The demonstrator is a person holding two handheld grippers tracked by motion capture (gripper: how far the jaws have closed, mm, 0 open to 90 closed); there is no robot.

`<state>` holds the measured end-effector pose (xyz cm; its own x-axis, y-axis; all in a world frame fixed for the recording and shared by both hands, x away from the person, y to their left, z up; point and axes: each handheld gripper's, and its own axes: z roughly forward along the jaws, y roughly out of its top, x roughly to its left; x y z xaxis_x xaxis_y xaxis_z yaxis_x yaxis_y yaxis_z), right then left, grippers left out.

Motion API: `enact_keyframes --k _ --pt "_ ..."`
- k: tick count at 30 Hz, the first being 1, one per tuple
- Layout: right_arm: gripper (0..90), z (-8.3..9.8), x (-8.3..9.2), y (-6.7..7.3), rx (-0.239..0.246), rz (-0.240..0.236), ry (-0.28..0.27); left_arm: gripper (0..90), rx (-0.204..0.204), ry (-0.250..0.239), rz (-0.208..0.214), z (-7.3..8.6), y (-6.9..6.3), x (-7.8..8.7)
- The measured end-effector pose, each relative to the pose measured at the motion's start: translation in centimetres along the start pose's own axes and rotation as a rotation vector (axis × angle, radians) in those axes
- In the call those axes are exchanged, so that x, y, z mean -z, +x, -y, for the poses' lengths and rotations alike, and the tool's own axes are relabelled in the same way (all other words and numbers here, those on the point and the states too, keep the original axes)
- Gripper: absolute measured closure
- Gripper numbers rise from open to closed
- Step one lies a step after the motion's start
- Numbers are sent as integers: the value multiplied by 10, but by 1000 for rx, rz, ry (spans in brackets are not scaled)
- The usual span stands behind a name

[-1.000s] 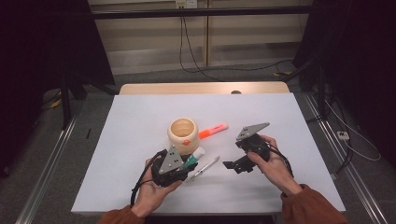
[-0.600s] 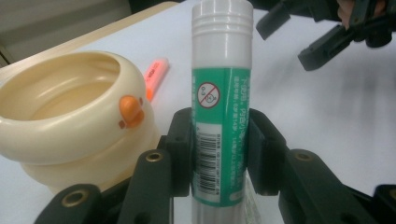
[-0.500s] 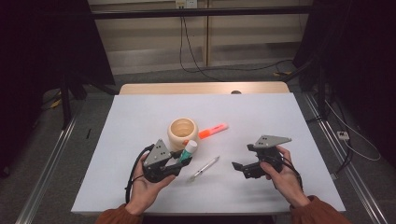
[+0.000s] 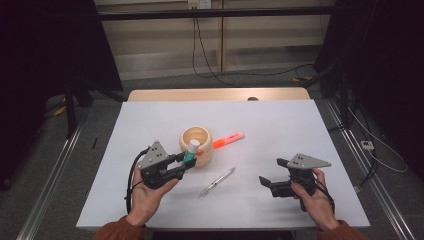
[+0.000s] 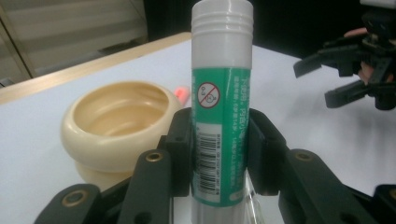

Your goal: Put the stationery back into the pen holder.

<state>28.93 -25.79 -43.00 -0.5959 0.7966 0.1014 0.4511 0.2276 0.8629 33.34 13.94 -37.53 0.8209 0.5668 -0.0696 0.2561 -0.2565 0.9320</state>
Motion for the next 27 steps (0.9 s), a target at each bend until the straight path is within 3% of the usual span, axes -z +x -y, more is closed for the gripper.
enact_keyframes --k 9,11,14,19,25,27 --pt "80 12 12 3 15 50 -41 660 25 -47 -38 -11 13 4" --pt "75 14 14 2 0 55 -49 660 41 -54 -45 -12 14 2" --pt "74 16 14 2 -4 65 -50 660 34 -60 -56 -17 15 0" --pt "68 17 16 0 -12 84 -71 660 30 -72 -87 -24 23 -9" --pt "70 20 18 1 -29 85 -81 659 77 -98 -125 -25 41 -24" --pt "70 22 18 1 -36 84 -78 659 72 -105 -136 -25 47 -28"
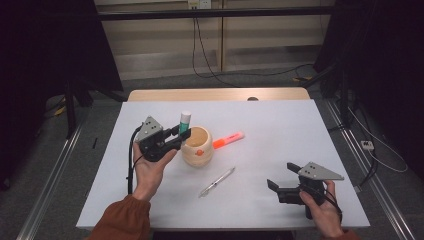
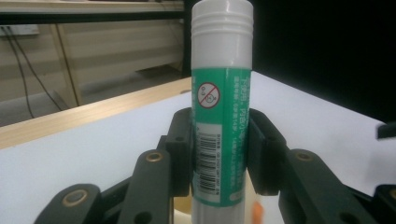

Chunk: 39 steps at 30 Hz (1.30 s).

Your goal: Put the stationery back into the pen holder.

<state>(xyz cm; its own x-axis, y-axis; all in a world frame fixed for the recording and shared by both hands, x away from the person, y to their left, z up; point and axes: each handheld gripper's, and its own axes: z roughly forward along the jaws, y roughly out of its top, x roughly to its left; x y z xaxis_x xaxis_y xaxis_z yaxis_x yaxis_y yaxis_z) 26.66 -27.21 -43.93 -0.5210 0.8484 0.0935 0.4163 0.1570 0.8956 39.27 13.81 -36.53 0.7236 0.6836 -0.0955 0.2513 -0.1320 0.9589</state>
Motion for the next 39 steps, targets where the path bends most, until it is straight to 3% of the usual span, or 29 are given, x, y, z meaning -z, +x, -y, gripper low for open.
enact_keyframes --k 1,2,4,9,14,24,39 --pt "70 1 0 0 1 1 0 659 -1 -17 -18 1 0 -3" --pt "69 1 0 -1 3 0 0 659 -14 -20 -18 1 2 -5" --pt "70 1 0 0 2 -1 -4 659 8 -29 -17 1 2 -9" --pt "70 1 -1 0 -1 -5 -6 659 -10 -54 -2 3 -1 -20" --pt "69 2 -2 0 1 -7 -5 659 17 -57 11 9 -3 -29" --pt "69 3 -4 1 6 -14 2 659 7 -63 21 21 -2 -38" --pt "67 4 -6 2 4 -33 20 658 24 -12 12 40 1 -47"
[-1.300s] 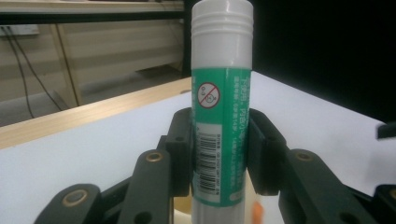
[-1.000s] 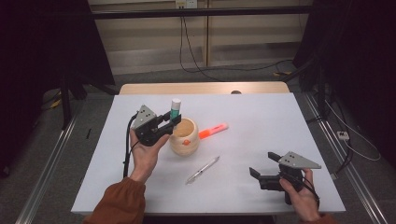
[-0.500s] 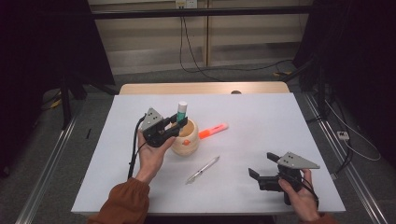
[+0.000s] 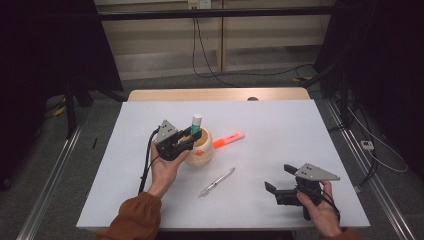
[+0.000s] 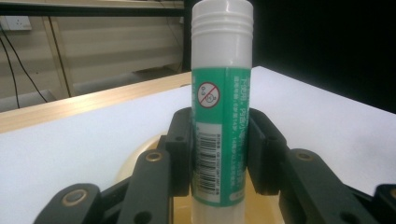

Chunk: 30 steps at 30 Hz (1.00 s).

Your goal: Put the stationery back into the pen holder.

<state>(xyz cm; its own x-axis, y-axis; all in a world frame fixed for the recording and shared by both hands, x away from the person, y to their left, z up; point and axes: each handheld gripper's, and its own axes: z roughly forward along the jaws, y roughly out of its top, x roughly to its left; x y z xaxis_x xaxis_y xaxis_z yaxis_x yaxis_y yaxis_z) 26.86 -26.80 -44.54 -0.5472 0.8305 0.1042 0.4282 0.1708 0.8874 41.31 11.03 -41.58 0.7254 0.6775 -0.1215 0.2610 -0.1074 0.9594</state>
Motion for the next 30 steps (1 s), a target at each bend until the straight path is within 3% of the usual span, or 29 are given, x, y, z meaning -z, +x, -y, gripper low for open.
enact_keyframes --k 9,20,25,28,30 --pt "66 0 -1 0 3 -5 8 656 -14 49 -5 7 1 -2" --pt "64 0 -1 1 2 -7 9 651 -28 68 -3 7 -1 -2" --pt "63 1 -1 1 5 -9 14 537 4 64 -3 7 0 -1" --pt "61 1 -1 1 3 -9 13 511 -11 68 12 6 -3 0" --pt "62 0 -1 1 4 -10 12 447 -38 62 -13 3 -5 2"
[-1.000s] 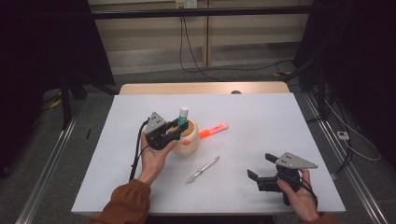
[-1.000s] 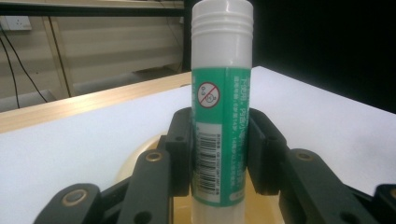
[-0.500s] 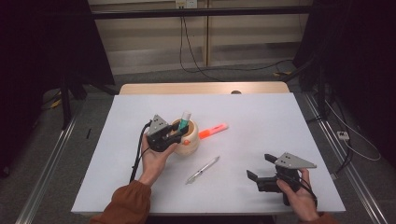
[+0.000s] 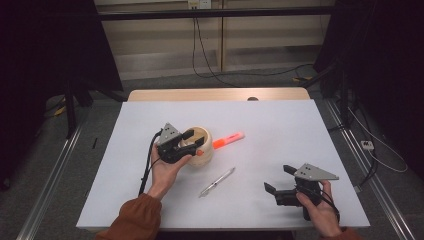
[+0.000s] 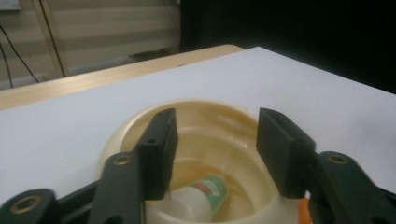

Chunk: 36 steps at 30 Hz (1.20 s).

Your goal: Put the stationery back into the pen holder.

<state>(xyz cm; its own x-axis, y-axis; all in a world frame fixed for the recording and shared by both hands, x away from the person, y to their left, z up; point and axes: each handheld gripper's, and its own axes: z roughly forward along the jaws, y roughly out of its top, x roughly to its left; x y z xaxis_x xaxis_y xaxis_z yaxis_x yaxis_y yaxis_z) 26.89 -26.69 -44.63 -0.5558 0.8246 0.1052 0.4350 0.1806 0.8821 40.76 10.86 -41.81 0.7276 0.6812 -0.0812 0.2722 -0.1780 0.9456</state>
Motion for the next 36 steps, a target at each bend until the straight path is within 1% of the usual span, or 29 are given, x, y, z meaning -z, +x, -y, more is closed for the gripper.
enact_keyframes --k 1,3,6,8,9,10,11,12,16,17,19,20,21,24,25,27,28,29,31,32,33,34,36 --pt "61 0 0 0 0 0 0 406 -10 3 -4 -1 0 1" --pt "61 0 0 0 -2 -1 0 365 -9 9 -10 -2 1 3" --pt "61 0 0 0 -3 0 -1 314 12 8 -4 -5 3 6" --pt "61 0 0 0 -6 -1 -2 254 24 30 -3 -9 4 9" --pt "61 0 0 0 -5 -1 -3 235 24 41 -1 -12 3 10" --pt "61 0 0 0 -5 0 -3 234 8 39 9 -15 3 13" --pt "61 0 0 0 -3 0 -4 235 14 37 11 -17 1 15" --pt "61 0 0 0 -3 0 -4 234 11 44 12 -20 0 17" --pt "61 0 0 0 -7 0 -4 194 12 82 19 -26 -3 26" --pt "60 0 1 0 -7 1 -4 181 5 104 20 -27 -3 29" --pt "59 0 1 -1 -11 2 -4 132 26 166 50 -26 -7 34" --pt "59 0 1 -1 -12 2 -3 126 17 199 69 -26 -8 37" --pt "59 0 1 -1 -10 4 -5 128 17 211 80 -25 -9 39" --pt "58 0 0 -1 -7 7 -4 84 20 199 75 -21 -12 47" --pt "57 -1 0 -1 -7 7 -4 83 32 204 76 -20 -13 49" --pt "56 -1 0 0 -9 9 -4 83 45 232 98 -17 -14 52" --pt "56 -1 0 0 -10 12 -5 83 55 235 121 -15 -16 53" --pt "55 -1 0 -1 -12 13 -7 82 46 245 133 -13 -18 54" --pt "52 -1 1 -1 -15 16 -8 80 39 242 132 -9 -22 58" --pt "52 -1 1 -2 -16 19 -9 79 26 246 133 -8 -23 59" --pt "52 -1 1 -2 -18 20 -13 78 22 259 134 -7 -25 61" --pt "52 -1 1 -2 -21 23 -12 75 21 257 139 -5 -27 62" --pt "52 -1 2 -2 -19 24 -17 78 21 276 138 -1 -31 63"
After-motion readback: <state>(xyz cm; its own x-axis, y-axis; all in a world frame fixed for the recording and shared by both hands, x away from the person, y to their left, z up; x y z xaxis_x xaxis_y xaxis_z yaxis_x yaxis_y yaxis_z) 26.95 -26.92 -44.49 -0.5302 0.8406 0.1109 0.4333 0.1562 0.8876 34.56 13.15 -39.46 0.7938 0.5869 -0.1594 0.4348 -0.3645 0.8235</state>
